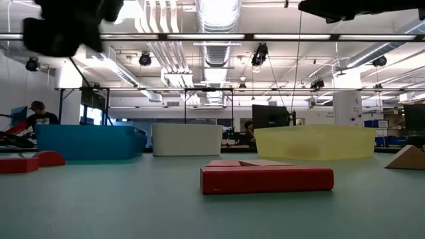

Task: Sort & place blocks by color
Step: Put the red block into the blue bin

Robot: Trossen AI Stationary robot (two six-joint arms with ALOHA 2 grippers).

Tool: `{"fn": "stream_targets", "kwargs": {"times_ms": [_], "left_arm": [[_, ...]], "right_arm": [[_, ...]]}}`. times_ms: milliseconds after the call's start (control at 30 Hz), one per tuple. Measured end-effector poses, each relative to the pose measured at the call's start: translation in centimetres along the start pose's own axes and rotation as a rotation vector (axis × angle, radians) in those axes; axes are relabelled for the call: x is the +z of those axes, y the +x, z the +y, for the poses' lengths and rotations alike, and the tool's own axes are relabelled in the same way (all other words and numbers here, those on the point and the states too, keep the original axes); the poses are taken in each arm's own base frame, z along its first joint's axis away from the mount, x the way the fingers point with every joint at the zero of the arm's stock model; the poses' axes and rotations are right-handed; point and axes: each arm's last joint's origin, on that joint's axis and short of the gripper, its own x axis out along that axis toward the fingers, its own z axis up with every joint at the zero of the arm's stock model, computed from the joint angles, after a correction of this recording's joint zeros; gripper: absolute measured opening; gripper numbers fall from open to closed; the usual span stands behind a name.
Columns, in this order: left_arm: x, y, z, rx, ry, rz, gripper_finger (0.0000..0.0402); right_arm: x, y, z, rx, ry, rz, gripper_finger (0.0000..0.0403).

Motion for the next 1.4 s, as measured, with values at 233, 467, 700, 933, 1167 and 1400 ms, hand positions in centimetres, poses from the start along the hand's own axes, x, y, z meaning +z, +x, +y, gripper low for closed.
{"fn": "stream_targets", "kwargs": {"times_ms": [233, 467, 700, 933, 1167, 1400], "left_arm": [[-1.0, 3.8, 2.5, 0.349, -0.111, 0.314, 0.0], [0.4, 5.3, 3.9, 0.438, -0.062, 0.276, 0.0], [2.1, 5.4, 4.7, 0.453, 0.019, 0.227, 0.0007], [2.6, 5.1, 5.2, 0.471, 0.071, 0.235, 0.0091], [1.7, 5.8, 7.2, 0.542, 0.042, 0.268, 0.0179], [1.1, 6.3, 8.6, 0.589, 0.041, 0.288, 0.0212]], "right_arm": [[-0.2, 0.1, 0.1, 0.007, -0.004, 0.016, 0.007], [-0.1, 0.1, 0.1, 0.006, -0.005, 0.014, 0.0071], [-0.2, 0.1, 0.1, 0.006, -0.005, 0.015, 0.0066], [-0.3, 0.1, 0.1, 0.012, -0.003, 0.029, 0.0072], [-0.4, 0.1, 0.2, 0.018, 0.007, 0.043, 0.0065], [-0.5, 0.1, 0.2, 0.019, 0.016, 0.047, 0.0064]]}}
